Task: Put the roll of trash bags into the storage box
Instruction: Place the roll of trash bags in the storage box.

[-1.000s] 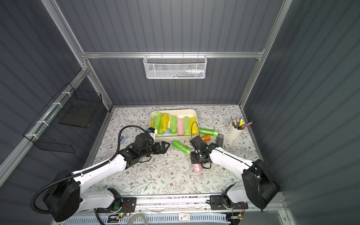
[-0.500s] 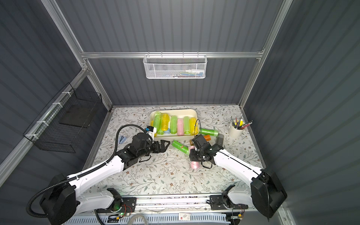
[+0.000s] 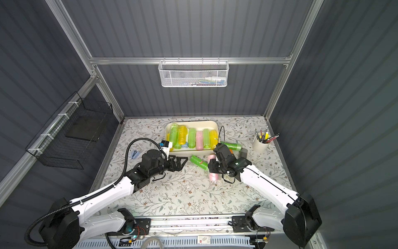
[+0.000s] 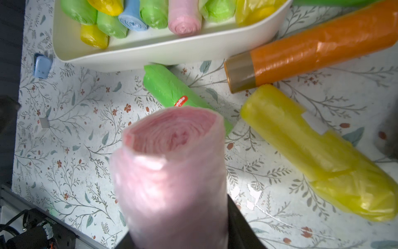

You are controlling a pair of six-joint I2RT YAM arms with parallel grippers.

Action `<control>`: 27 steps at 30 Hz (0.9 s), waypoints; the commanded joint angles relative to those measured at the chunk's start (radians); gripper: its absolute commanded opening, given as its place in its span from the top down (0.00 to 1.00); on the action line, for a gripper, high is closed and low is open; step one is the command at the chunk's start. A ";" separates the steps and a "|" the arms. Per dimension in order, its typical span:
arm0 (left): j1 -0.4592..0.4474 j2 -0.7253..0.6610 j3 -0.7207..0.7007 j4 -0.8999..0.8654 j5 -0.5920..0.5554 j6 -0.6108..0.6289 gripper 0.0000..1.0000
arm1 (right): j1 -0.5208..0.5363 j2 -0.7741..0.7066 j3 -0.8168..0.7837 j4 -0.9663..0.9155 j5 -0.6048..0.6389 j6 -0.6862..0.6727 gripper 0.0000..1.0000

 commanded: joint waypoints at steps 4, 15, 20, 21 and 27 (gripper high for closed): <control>-0.001 -0.053 -0.051 0.107 0.033 0.031 0.00 | 0.002 0.032 0.135 -0.013 0.019 -0.009 0.59; -0.001 -0.111 -0.121 0.210 0.102 0.013 0.00 | -0.002 0.181 0.302 -0.001 0.016 -0.047 0.60; -0.001 -0.136 -0.154 0.266 0.123 0.006 0.00 | -0.004 0.260 0.383 0.002 0.007 -0.058 0.60; -0.001 -0.137 -0.160 0.279 0.134 0.004 0.00 | -0.006 0.271 0.396 0.004 -0.001 -0.063 0.60; -0.001 -0.133 -0.186 0.334 0.170 -0.006 0.00 | -0.014 0.344 0.492 -0.012 0.010 -0.098 0.60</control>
